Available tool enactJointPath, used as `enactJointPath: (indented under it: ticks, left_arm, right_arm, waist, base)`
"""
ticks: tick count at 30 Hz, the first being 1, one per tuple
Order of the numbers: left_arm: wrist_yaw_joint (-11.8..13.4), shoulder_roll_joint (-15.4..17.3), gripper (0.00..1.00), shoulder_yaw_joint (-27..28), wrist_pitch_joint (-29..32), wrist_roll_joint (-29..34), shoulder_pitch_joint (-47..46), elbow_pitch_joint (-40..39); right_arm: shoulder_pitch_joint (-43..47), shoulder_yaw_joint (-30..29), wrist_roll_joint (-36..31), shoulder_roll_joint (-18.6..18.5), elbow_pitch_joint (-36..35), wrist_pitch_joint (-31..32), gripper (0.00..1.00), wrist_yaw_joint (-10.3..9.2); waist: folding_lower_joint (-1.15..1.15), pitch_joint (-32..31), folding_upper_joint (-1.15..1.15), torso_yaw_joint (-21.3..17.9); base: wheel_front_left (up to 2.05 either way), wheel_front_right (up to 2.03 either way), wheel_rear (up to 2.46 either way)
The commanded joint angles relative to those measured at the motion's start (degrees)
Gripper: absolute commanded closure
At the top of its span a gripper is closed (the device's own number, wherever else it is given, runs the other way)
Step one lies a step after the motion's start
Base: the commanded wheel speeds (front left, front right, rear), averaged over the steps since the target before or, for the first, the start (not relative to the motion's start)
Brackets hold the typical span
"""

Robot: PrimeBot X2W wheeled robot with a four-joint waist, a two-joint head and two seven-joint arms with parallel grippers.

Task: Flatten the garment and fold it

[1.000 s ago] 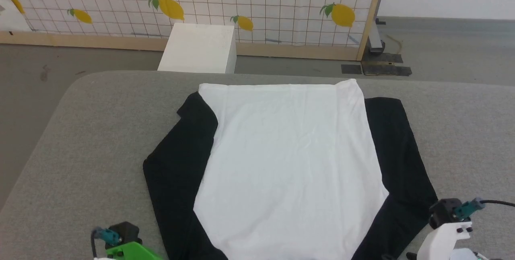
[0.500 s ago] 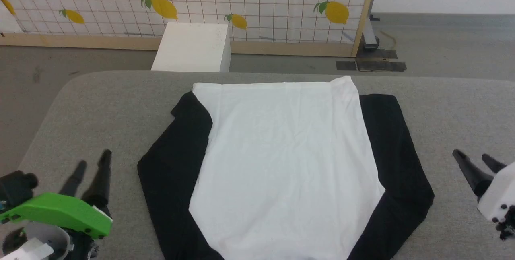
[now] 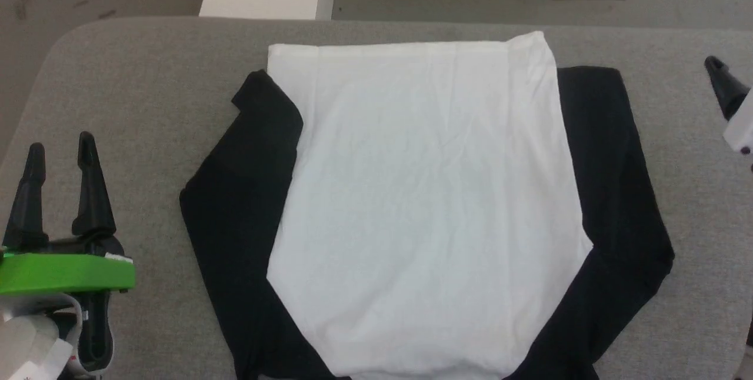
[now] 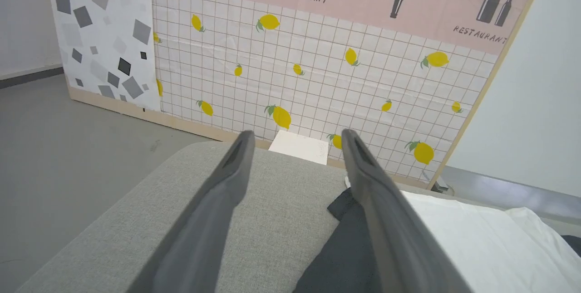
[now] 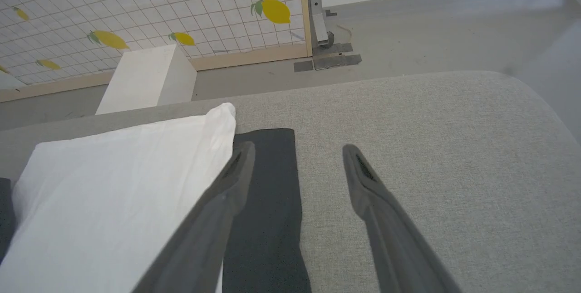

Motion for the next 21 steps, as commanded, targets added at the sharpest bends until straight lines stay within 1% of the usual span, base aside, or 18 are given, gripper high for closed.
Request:
enactJointPath:
  ticks: [1,6,11,16,21]
  left_arm:
    - [-1.39,-1.23,0.0,1.1,-0.25,1.86,-1.57,-0.16]
    - [-5.76,-4.58,0.0,4.08,-0.26,6.33,-4.31,0.07]
    - [-9.63,-6.78,0.0,5.41,-0.26,10.99,-6.57,0.49]
    - [-11.84,-8.87,0.0,6.07,-0.26,13.62,-8.19,1.41]
    - [-12.95,-10.57,0.0,6.7,-0.27,14.67,-8.79,2.56]
  right_arm:
    - [-2.7,-0.44,-1.72,-0.14,1.44,0.58,0.0,-0.08]
    - [-10.36,-0.47,-6.9,-0.81,5.81,2.92,0.0,-0.08]
    - [-14.54,0.93,-10.67,-1.64,8.82,8.41,0.0,-0.08]
    - [-16.13,2.54,-12.8,-2.49,9.61,12.15,0.0,-0.08]
    - [-16.45,2.85,-12.51,-2.26,9.76,12.81,0.0,-0.08]
  waist:
    - [0.0,8.14,0.0,1.83]
    - [0.0,14.01,0.0,3.24]
    - [0.0,18.28,0.0,4.14]
    - [0.0,20.34,0.0,4.48]
    - [0.0,20.94,0.0,4.37]
  base:
    - [0.0,0.0,0.0]
    - [0.0,0.0,0.0]
    - [0.0,0.0,0.0]
    - [0.0,0.0,0.0]
    - [0.0,0.0,0.0]
